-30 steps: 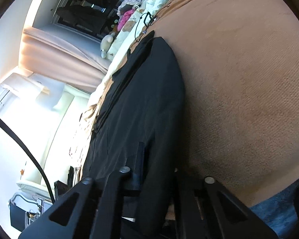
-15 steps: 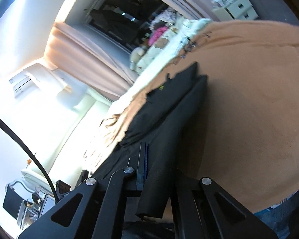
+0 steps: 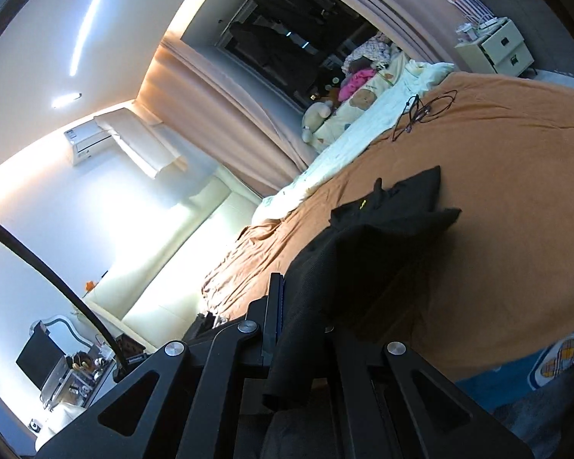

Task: Fold large clothes

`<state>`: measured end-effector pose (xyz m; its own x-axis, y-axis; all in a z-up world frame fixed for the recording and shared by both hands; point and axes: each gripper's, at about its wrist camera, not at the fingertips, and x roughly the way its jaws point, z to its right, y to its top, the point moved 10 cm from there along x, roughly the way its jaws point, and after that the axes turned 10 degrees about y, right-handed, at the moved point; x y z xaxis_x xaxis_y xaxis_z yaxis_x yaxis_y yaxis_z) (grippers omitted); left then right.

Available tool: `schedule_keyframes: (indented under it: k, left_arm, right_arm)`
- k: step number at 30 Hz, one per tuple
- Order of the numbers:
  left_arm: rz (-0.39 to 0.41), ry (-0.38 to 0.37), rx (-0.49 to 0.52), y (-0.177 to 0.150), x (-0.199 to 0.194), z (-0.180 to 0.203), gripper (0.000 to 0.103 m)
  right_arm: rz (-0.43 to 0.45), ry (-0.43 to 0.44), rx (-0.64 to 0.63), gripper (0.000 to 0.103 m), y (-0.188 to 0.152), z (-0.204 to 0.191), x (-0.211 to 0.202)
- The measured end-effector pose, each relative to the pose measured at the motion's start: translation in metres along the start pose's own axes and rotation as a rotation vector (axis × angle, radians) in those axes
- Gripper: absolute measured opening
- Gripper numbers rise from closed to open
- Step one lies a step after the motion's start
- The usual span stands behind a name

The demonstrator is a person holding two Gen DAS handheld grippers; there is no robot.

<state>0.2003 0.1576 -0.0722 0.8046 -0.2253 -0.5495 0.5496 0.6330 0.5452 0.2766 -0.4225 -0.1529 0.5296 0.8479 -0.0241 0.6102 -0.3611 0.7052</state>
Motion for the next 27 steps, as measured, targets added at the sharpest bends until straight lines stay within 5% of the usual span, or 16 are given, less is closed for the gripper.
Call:
schedule_keyframes:
  k: [12, 27]
  left_arm:
    - [-0.004, -0.006, -0.015, -0.038, -0.046, -0.017, 0.002]
    - [0.025, -0.039, 0.009, 0.015, -0.026, 0.0, 0.002]
  right_arm:
    - [-0.04, -0.017, -0.011, 0.0, -0.035, 0.016, 0.002]
    - [-0.02, -0.051, -0.069, 0.0, 0.023, 0.008, 0.01]
